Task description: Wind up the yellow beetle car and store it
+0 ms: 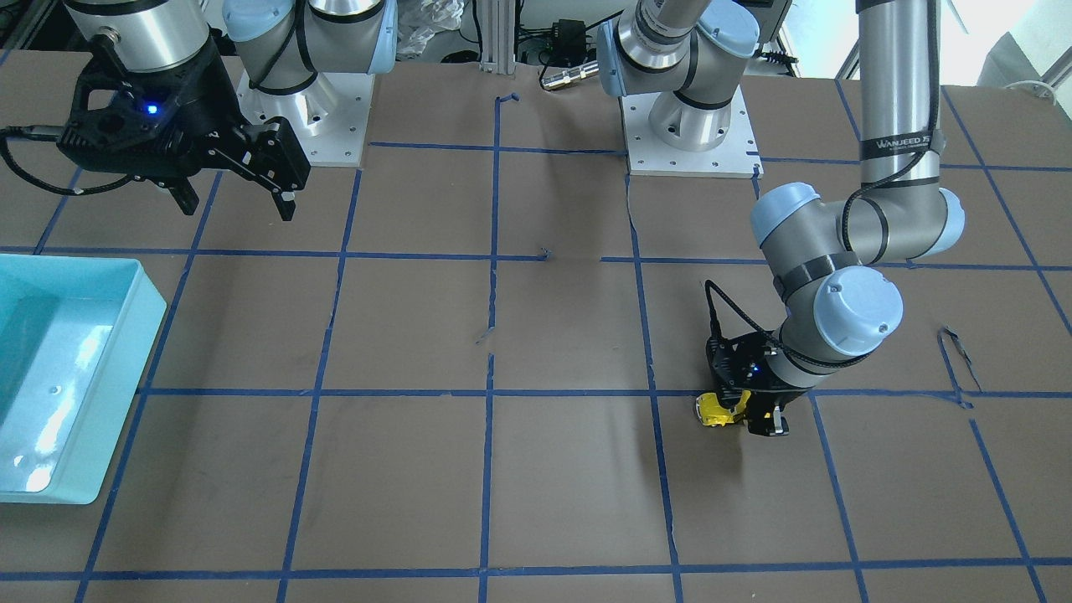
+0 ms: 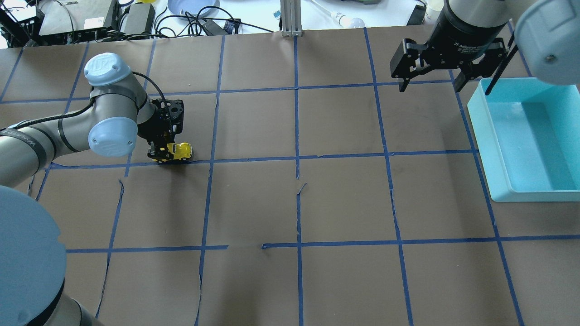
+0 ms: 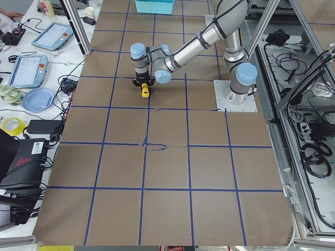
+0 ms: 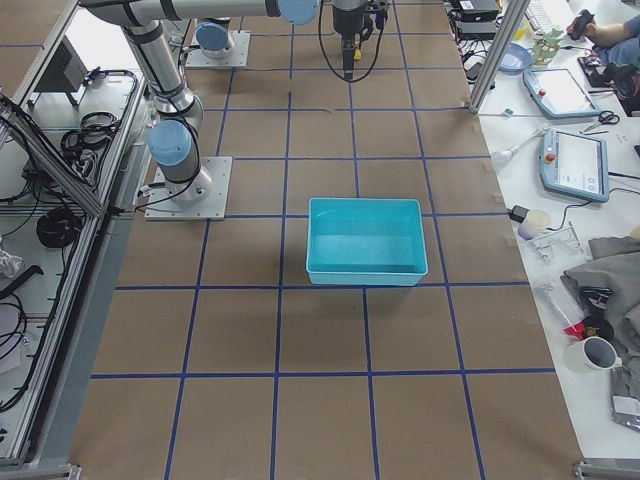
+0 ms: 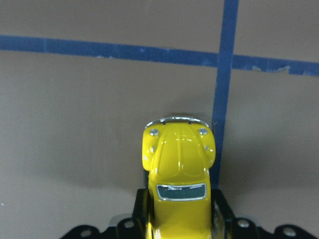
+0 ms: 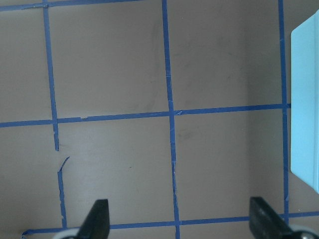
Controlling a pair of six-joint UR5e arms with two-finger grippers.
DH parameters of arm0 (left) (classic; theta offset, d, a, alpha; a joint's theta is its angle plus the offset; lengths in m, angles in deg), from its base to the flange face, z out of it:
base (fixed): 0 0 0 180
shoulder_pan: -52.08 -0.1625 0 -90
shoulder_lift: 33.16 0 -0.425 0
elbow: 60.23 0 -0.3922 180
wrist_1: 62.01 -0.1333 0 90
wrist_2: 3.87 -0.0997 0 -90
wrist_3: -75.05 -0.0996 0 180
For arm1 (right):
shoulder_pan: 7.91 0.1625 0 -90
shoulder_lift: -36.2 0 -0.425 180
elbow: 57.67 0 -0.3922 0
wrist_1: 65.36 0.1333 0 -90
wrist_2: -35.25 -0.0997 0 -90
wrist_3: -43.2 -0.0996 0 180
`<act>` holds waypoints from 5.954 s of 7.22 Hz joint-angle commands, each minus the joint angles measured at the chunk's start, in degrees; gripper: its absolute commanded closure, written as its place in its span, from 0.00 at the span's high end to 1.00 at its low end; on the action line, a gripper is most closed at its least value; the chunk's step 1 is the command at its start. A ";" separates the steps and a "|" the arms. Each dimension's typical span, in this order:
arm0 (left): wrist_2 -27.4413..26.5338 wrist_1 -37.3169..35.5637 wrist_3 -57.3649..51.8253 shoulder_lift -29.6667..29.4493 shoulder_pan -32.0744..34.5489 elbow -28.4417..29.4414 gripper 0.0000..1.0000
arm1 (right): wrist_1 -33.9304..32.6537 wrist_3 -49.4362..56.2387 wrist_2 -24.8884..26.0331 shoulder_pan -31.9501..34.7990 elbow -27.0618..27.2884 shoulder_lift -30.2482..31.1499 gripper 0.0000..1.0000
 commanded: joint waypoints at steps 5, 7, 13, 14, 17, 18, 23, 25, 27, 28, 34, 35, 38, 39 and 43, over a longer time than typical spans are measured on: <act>0.77 -0.09 -6.18 -0.14 -3.19 -0.21 0.36 | 0.00 0.00 0.00 0.00 0.00 0.00 1.00; 0.60 -0.35 -9.75 -0.40 -3.63 -0.30 0.36 | 0.00 0.00 0.00 0.00 0.00 0.00 1.00; 0.69 -0.35 -14.79 -0.31 -8.72 -0.21 0.36 | 0.00 0.00 0.00 0.00 0.00 0.00 1.00; 0.60 -0.35 -14.62 -0.31 -8.99 -0.21 0.46 | 0.00 0.00 0.00 0.00 0.00 0.00 1.00; 0.77 -0.18 -13.65 -0.05 -9.08 -0.12 1.00 | 0.00 0.00 0.00 0.00 0.00 0.00 1.00; 0.77 0.17 -13.56 0.21 -9.00 -0.04 1.00 | 0.00 0.00 0.00 0.00 0.00 0.00 1.00; 2.52 10.30 4.63 4.77 -1.65 5.55 1.00 | 0.00 0.00 0.00 0.00 0.00 0.00 1.00; 3.84 22.00 24.75 8.28 6.35 13.72 1.00 | 0.00 0.00 0.00 0.00 0.00 0.00 1.00; 4.20 24.16 48.46 12.49 10.50 16.31 1.00 | 0.00 0.00 0.00 0.09 0.00 0.00 1.00; 4.11 24.08 62.58 15.13 12.08 16.40 1.00 | 0.00 0.00 0.00 0.09 0.00 0.00 1.00; 2.71 30.03 101.12 28.14 14.82 15.26 1.00 | -6.10 4.10 -0.09 5.34 4.73 -5.25 1.00; 0.79 29.80 101.48 27.82 14.74 14.04 1.00 | -11.11 10.40 0.00 7.62 6.57 -8.06 1.00; 0.69 27.86 100.61 28.25 12.98 12.53 1.00 | -21.69 31.94 -0.09 9.40 10.71 -13.70 1.00; -0.01 27.95 100.43 28.51 12.28 12.53 1.00 | -24.49 36.43 -0.09 9.41 12.55 -14.67 1.00; -1.67 27.68 97.11 29.83 10.26 12.44 1.00 | -39.02 65.83 0.09 9.32 15.56 -21.87 1.00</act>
